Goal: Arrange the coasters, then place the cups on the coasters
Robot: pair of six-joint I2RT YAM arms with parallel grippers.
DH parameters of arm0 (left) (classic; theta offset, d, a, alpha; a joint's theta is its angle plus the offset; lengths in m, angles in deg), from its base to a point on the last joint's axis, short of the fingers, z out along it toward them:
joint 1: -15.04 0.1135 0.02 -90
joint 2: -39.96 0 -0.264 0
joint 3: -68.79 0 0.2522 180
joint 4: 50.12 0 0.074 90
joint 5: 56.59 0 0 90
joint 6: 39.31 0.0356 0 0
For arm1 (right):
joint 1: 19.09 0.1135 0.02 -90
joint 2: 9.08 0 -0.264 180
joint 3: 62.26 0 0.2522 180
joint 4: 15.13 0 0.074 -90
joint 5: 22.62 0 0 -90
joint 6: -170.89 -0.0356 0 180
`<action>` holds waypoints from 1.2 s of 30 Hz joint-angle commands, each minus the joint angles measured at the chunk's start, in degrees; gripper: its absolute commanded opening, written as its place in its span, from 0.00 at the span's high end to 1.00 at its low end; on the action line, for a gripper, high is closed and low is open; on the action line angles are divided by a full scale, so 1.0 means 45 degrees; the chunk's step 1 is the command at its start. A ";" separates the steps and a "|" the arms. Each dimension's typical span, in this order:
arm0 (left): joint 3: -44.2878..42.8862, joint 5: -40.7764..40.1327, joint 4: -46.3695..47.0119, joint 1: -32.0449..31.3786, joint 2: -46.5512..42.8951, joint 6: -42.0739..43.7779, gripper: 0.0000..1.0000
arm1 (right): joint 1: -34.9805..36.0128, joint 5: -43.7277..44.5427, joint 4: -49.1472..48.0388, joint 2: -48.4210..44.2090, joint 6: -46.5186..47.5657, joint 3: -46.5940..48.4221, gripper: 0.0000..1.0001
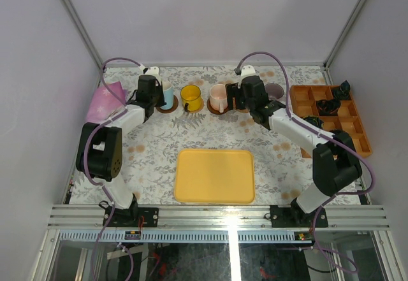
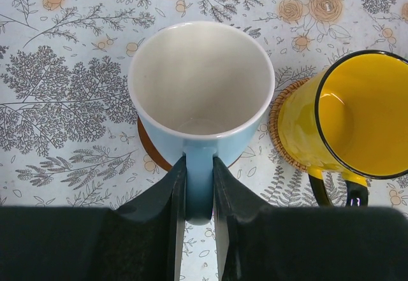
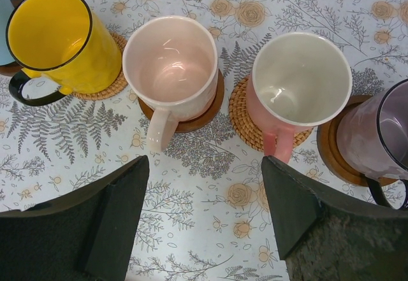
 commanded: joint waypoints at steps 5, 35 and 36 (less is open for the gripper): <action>-0.0093 -0.0269 0.0977 0.0090 -0.0204 0.0400 0.81 | -0.0064 0.0156 -0.0508 0.0194 -0.0194 0.0599 0.21; 0.1301 -0.0222 0.0888 0.0060 -0.0180 0.0326 0.77 | -0.0067 -0.0164 -0.0421 0.0574 -0.0392 0.0913 0.21; 0.1295 -0.0222 0.0957 0.0065 -0.0151 0.0324 0.77 | -0.0052 -0.0189 -0.0398 0.0579 -0.0411 0.0928 0.21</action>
